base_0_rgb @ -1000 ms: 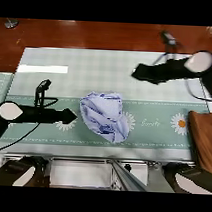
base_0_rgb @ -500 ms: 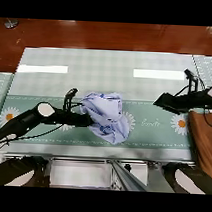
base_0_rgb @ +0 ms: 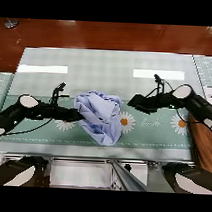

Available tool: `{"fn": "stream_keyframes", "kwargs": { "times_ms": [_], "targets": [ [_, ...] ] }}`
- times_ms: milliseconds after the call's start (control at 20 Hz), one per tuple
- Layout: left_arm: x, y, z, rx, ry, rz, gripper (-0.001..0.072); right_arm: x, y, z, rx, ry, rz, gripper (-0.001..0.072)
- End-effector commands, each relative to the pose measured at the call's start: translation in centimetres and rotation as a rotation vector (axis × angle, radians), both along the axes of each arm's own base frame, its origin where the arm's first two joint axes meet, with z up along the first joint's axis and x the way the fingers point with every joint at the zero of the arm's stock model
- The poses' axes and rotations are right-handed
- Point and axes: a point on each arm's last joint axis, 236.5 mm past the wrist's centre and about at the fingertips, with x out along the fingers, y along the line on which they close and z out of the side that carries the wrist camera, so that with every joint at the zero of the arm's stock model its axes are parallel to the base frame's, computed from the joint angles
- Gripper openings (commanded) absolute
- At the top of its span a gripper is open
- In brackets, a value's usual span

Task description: Fold the shirts.

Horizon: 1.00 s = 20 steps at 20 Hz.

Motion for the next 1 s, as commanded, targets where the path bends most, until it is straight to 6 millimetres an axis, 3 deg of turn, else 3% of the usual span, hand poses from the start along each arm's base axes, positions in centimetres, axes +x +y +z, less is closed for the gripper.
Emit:
{"fn": "stream_keyframes", "kwargs": {
  "times_ms": [0, 150, 300, 350, 450, 550, 650, 750, 850, 950],
  "targets": [
    [0.7, 1.1, 0.3, -0.006, -0.008, 0.028, 0.0019, 0.7, 5.0, -1.5, 0.046, 0.022, 0.057, 0.0617],
    [0.7, 1.1, 0.3, -0.006, -0.008, 0.028, 0.0020, 1.7, 7.9, -2.3, 0.060, 0.036, 0.099, 0.0617],
    [0.7, 1.1, 0.3, -0.006, -0.008, 0.029, 0.0019, 1.3, 9.9, -3.7, 0.070, 0.084, 0.138, 0.0610],
    [0.7, 1.1, 0.3, -0.006, -0.008, 0.029, 0.0019, 1.2, 10.4, -4.0, 0.068, 0.086, 0.151, 0.0507],
    [0.8, 1.2, 0.3, -0.005, -0.011, 0.032, 0.0019, 1.5, 10.8, -3.6, 0.067, 0.047, 0.189, 0.0018],
    [1.6, 1.7, 1.1, -0.010, -0.038, 0.030, 0.0019, 2.9, 10.3, -1.8, 0.067, 0.000, 0.220, 0.0024],
    [3.7, 2.8, 3.8, -0.037, -0.084, 0.050, 0.0020, 5.2, 8.7, 2.0, 0.031, -0.087, 0.269, 0.0023],
    [7.2, 4.4, 8.5, -0.058, -0.195, 0.088, 0.0019, 9.1, 6.3, 8.0, -0.015, -0.224, 0.242, 0.0023],
    [10.9, 5.7, 15.5, -0.101, -0.363, 0.137, 0.0019, 12.5, 3.7, 16.1, -0.051, -0.407, 0.194, 0.0023],
    [13.4, 6.6, 24.0, -0.157, -0.536, 0.182, 0.0019, 13.7, 1.3, 25.0, -0.080, -0.594, 0.168, 0.0023]
  ]
}}
